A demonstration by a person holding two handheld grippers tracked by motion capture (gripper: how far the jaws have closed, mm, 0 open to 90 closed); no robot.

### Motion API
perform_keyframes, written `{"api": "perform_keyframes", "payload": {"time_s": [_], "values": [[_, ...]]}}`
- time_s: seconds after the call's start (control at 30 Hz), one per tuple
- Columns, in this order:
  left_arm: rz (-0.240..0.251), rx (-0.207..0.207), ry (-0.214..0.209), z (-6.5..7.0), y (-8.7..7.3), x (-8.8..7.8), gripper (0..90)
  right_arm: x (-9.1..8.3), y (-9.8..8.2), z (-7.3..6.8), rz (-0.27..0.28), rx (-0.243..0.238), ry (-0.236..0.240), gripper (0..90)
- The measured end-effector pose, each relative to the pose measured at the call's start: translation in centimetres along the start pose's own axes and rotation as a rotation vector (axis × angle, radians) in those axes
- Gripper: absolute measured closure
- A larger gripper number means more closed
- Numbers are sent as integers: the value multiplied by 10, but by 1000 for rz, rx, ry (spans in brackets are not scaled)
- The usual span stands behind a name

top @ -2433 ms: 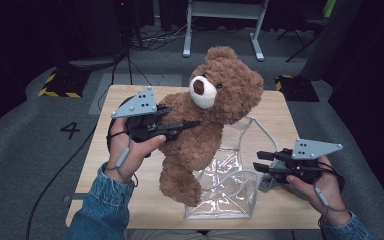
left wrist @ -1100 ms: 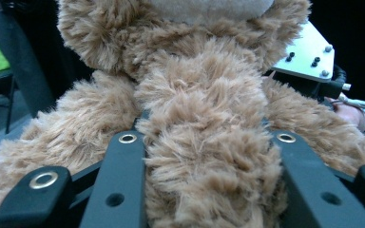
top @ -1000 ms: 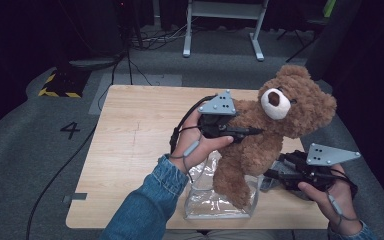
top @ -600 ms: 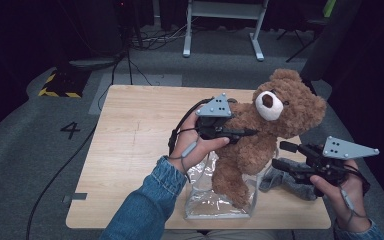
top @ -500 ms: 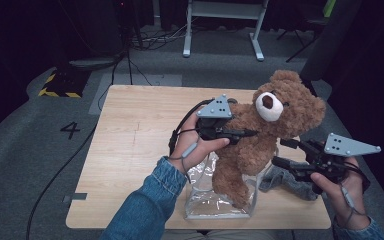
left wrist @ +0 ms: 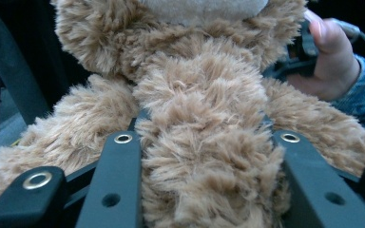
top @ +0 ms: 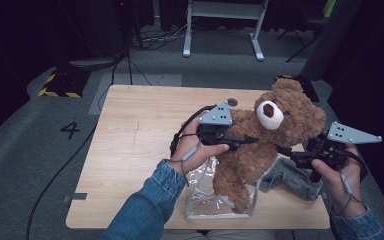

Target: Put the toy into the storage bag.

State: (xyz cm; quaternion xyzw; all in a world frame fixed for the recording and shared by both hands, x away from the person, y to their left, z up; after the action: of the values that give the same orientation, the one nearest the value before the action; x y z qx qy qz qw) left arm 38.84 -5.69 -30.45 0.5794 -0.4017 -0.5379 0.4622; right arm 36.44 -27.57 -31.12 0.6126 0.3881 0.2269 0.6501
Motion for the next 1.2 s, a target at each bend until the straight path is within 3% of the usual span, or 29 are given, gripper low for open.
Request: {"api": "perform_keyframes", "payload": {"time_s": [0.2,0.23,0.4,0.43,0.53,0.63,0.73,0.87,0.97,1.2], "values": [[-22,16,-6,0,-2,3,604,3,9,0,18,-40,6,215],[-54,39,0,2,-3,5,598,6,14,-2,32,-53,17,173],[-110,62,22,4,-4,9,589,16,19,-7,10,-65,5,122],[-116,57,28,3,-5,9,586,21,20,-9,-4,-100,-11,167],[-112,34,36,2,-6,6,564,22,23,-12,-15,-127,-14,312],[-103,26,59,0,-4,3,506,23,26,-16,-16,-191,-26,504],[-83,12,62,0,-2,0,429,20,31,-21,-6,-262,-39,621],[-28,-5,69,1,6,-11,366,16,37,-22,17,-276,-48,655],[17,-24,80,2,12,-27,359,12,41,-22,10,-306,-93,661],[36,-19,124,2,15,-51,346,2,48,-19,37,-316,-171,659]]}}
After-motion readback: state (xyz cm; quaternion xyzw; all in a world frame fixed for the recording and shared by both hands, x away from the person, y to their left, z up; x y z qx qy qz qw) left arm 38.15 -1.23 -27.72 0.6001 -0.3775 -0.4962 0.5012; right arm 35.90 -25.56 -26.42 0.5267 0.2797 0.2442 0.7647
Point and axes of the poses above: each handheld gripper's, and its own axes: x roughly forward along the jaws, y roughly out of its top, z roughly to its right, the point moved 5 cm from there along x, roughly forward along the jaws, and after that the axes turned 3 degrees about -y, right-handed, at the moved point
